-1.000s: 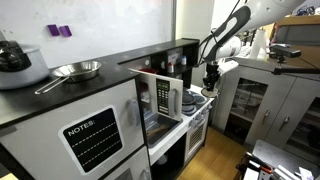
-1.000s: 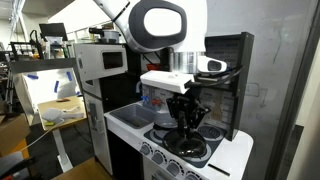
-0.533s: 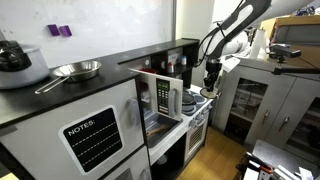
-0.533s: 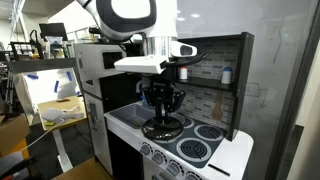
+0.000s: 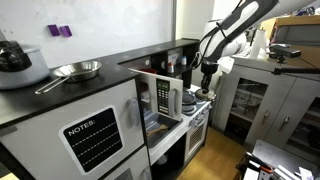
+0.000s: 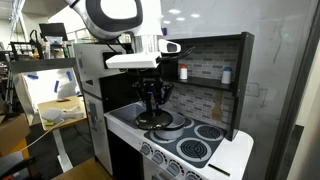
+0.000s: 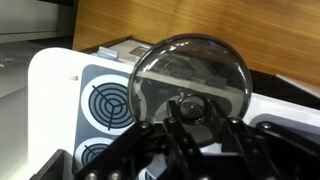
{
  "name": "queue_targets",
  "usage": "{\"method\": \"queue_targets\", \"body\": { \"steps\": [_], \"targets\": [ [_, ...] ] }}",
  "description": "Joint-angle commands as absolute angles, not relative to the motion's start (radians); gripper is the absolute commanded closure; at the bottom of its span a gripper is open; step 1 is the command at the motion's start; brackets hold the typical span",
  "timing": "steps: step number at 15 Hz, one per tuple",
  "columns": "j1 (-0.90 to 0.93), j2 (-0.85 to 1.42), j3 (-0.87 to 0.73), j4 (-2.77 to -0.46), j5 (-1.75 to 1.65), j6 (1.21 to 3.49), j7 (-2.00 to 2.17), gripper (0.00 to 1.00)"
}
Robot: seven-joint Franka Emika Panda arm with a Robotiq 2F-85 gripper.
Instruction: Cover the grey pot with the black lid on the stove
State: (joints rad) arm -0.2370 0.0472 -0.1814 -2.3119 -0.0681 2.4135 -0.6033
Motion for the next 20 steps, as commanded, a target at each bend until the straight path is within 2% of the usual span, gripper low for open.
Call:
{"method": "queue_targets", "body": {
  "steps": [1, 20],
  "targets": [
    [-0.223, 0.066, -0.18, -2.294, -0.058, 2.453, -0.627, 0.92],
    [-0.232, 0.296, -0.095, -2.082, 0.019, 2.526, -0.613, 0.92]
  ]
}}
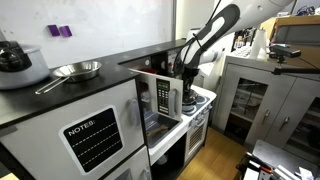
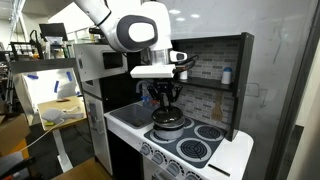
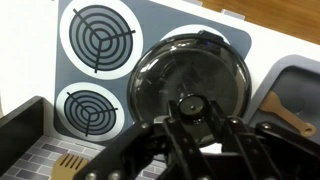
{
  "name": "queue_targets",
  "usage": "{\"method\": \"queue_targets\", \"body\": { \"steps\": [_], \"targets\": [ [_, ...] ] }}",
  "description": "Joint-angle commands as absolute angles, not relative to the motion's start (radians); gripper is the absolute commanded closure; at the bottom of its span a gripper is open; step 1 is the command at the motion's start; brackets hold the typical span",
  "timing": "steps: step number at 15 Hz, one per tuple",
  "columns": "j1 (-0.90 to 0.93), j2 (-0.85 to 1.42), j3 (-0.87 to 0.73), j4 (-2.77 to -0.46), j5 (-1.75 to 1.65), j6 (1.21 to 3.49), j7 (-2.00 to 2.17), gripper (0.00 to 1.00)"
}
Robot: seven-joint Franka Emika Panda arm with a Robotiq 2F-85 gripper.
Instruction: Cover the grey pot with the black lid on the stove
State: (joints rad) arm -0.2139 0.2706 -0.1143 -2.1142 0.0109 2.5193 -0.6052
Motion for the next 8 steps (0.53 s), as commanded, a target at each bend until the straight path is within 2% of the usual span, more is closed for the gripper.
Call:
{"method": "queue_targets", "body": {
  "steps": [1, 8],
  "targets": [
    [-0.232, 0.303, -0.093, -2.076, 0.019, 2.525, -0.613, 0.92],
    [-0.237, 0.328, -0.082, -2.049, 0.02, 2.52, -0.619, 0.92]
  ]
}}
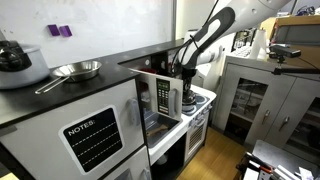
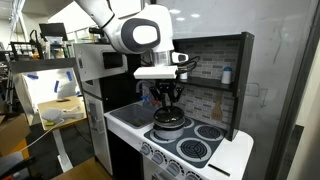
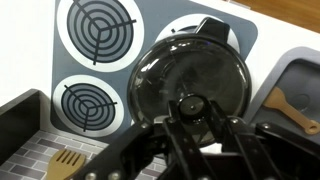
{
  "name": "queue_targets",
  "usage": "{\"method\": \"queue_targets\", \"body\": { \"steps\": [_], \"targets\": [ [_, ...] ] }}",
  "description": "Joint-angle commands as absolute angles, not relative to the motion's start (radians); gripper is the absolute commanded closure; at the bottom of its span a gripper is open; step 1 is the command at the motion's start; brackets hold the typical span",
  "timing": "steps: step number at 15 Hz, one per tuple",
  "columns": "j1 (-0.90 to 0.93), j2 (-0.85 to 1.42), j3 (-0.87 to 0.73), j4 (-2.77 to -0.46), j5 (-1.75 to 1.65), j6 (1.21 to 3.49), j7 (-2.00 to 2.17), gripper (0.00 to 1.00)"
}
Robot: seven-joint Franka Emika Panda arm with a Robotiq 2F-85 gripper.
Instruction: Cover the grey pot with the black lid on the stove
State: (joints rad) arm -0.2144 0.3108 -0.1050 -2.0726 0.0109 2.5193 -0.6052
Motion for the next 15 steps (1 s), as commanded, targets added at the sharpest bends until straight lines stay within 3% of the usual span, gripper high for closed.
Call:
{"method": "queue_targets", "body": {
  "steps": [1, 15],
  "targets": [
    [-0.237, 0.331, -0.08, -2.046, 0.019, 2.519, -0.618, 0.92],
    [-0.248, 0.354, -0.071, -2.028, 0.022, 2.509, -0.625, 0.92]
  ]
}}
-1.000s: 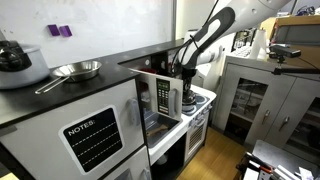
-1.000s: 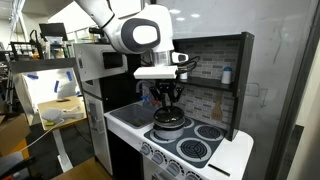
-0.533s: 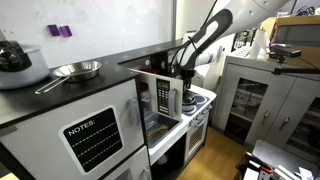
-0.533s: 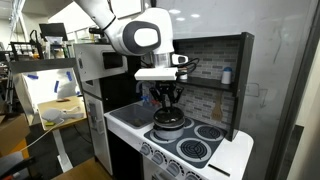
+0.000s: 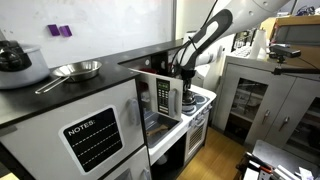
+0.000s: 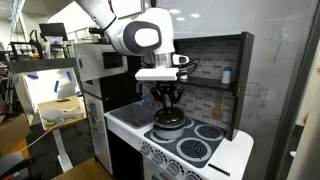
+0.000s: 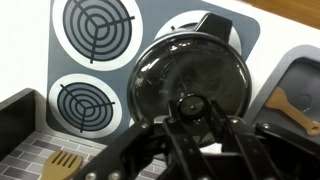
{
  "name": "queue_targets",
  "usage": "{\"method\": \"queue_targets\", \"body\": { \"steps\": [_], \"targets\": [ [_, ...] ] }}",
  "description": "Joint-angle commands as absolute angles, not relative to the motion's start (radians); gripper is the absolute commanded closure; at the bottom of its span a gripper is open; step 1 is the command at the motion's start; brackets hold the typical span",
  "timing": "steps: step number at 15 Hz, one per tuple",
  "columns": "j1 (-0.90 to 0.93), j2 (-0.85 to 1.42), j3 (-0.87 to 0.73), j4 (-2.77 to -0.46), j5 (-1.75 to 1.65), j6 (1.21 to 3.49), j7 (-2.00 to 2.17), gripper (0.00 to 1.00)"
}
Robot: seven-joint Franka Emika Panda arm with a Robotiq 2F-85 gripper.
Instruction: Cover the grey pot with the black lid on the stove
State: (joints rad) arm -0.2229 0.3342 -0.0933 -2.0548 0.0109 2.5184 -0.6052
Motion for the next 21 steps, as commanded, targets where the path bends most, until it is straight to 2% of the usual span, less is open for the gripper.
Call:
{"method": "queue_targets", "body": {
  "steps": [1, 21],
  "targets": [
    [-0.25, 0.358, -0.071, -2.025, 0.022, 2.508, -0.626, 0.92],
    [-0.266, 0.401, -0.069, -1.98, 0.011, 2.462, -0.616, 0.92]
  ]
}}
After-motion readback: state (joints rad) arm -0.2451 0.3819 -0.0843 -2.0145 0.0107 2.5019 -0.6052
